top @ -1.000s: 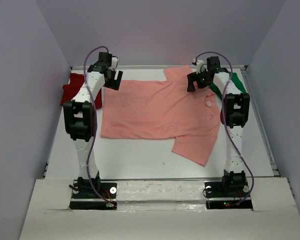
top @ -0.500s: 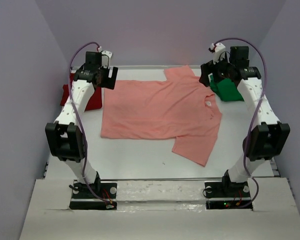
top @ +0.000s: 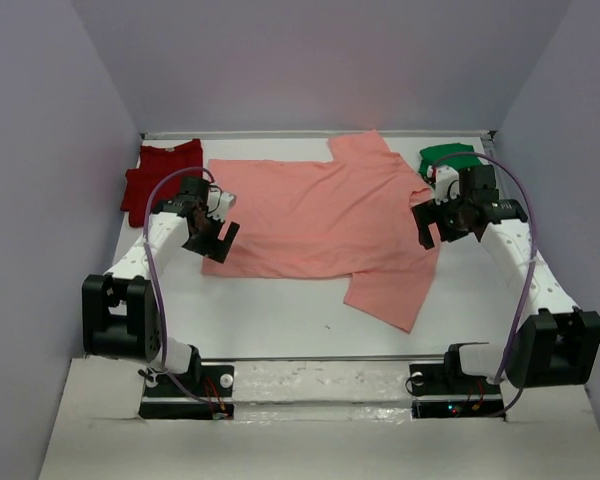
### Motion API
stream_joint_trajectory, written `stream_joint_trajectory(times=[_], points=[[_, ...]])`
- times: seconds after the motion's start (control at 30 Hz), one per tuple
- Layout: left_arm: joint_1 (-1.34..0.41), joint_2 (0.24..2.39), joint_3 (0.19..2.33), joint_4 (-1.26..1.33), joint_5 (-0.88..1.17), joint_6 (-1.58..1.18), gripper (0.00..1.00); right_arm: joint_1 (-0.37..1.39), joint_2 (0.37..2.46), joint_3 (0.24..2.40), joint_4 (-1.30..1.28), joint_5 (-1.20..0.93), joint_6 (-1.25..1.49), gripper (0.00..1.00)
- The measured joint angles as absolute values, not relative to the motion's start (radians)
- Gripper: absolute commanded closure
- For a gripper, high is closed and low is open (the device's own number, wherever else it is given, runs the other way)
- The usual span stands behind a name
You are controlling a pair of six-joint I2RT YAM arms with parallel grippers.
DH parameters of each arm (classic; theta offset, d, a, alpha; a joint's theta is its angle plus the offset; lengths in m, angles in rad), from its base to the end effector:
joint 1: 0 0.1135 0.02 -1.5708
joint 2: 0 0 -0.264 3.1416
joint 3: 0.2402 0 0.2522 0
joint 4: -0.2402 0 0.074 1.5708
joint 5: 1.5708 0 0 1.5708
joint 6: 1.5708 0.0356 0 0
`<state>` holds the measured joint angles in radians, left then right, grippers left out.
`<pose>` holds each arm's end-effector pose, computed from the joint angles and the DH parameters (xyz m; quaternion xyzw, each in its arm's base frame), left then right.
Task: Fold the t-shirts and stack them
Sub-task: Flatten out the tshirt
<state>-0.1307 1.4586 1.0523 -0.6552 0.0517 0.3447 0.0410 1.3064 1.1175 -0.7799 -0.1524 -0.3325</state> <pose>0.2898 -0.0400 0.2385 0.2341 0.9387 0.0020 0.2531 0.2643 0.0162 0.2913 -0.1990 0.9315 0.0290 0.3030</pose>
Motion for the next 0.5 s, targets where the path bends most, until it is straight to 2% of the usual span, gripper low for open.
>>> stream_joint_trajectory(times=[0.5], points=[[-0.129,1.443,0.981,-0.652,0.06,0.377,0.01,0.041,1.268,1.063,-0.835,-0.058,-0.307,0.0]])
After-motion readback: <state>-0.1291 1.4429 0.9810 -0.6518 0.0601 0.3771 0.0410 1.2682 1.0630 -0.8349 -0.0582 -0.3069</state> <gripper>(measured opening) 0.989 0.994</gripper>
